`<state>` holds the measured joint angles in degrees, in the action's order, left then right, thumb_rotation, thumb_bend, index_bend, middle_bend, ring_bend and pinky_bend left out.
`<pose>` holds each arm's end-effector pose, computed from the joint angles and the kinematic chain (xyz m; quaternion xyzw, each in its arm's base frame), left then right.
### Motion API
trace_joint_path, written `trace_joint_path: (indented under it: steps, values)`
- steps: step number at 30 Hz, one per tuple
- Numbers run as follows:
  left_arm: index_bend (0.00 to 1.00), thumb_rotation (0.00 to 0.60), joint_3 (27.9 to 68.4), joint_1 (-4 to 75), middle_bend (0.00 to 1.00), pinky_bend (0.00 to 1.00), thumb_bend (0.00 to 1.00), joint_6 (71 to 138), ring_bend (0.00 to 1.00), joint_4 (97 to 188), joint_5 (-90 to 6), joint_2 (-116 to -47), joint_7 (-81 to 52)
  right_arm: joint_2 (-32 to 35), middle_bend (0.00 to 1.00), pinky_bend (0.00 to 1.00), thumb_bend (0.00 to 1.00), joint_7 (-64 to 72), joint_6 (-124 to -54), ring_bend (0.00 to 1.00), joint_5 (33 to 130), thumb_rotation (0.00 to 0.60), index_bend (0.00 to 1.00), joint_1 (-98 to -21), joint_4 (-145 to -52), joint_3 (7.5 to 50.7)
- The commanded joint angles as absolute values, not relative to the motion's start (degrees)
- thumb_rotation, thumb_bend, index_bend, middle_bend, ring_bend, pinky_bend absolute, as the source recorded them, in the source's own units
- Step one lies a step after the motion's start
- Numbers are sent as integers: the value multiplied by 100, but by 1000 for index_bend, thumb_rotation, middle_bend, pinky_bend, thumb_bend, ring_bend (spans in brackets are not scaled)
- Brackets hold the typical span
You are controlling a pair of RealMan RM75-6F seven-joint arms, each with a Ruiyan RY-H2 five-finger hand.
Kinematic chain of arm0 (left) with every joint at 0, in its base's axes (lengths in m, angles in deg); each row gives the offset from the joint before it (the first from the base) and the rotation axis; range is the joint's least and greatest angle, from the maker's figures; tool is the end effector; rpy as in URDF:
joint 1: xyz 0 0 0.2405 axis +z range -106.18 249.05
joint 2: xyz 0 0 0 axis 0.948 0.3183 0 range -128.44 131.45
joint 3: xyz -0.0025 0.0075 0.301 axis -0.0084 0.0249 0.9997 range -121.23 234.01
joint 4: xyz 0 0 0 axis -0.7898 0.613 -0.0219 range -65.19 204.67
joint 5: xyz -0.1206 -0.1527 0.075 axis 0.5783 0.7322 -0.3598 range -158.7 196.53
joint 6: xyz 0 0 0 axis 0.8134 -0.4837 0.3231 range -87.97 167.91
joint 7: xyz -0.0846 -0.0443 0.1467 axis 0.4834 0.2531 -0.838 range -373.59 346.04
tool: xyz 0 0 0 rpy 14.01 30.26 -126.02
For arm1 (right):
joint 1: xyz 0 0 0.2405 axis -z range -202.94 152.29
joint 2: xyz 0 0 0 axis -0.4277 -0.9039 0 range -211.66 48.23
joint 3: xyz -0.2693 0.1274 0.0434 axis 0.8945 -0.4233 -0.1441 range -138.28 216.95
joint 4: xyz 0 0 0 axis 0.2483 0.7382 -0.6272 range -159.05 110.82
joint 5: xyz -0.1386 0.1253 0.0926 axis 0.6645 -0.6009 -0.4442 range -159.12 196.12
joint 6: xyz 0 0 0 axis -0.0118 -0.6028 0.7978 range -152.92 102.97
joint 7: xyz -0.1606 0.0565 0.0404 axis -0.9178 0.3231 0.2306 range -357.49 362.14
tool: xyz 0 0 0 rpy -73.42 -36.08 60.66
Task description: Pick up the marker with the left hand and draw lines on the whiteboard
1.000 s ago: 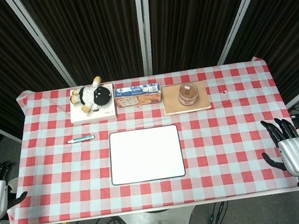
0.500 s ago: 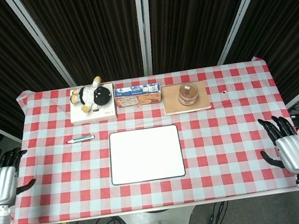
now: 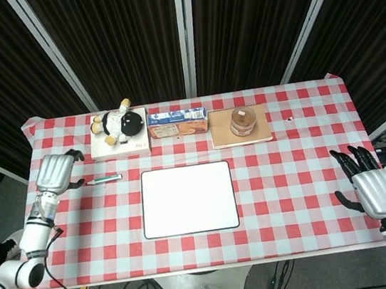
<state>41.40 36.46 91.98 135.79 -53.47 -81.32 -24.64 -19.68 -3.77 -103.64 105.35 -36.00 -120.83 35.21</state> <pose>-0.2904 0.4441 0.0719 -0.6997 -0.3288 -0.3149 0.5506 -0.3155 -0.2511 0.1701 0.6514 -0.3551 0.3767 0.5546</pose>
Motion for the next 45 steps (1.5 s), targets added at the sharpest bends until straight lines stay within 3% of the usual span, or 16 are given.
trace_joint_path:
  steps: [1,10,20,45]
  values:
    - [457,600,4092,3217,450,909,213,8806,820,13044,-4918,-8658,-3038,-1999,162,0,212,-396,-10375,1,10514,600,61,-3601,-12103,3507]
    - [456,600,4170,2951,461,938,283,8482,839,12830,-3739,-9194,-4295,-1987,162,0,211,-206,-10327,1,10428,600,61,-3603,-11967,3512]
    - [455,600,4290,2760,465,939,287,8535,845,12847,-2596,-9488,-5357,-1954,162,0,211,14,-10284,1,10413,600,61,-3603,-11805,3548]
    - [494,600,4475,2317,497,939,308,8582,863,12537,-1766,-9894,-5844,-1973,162,0,212,107,-10307,1,10339,600,61,-3515,-11762,3607]
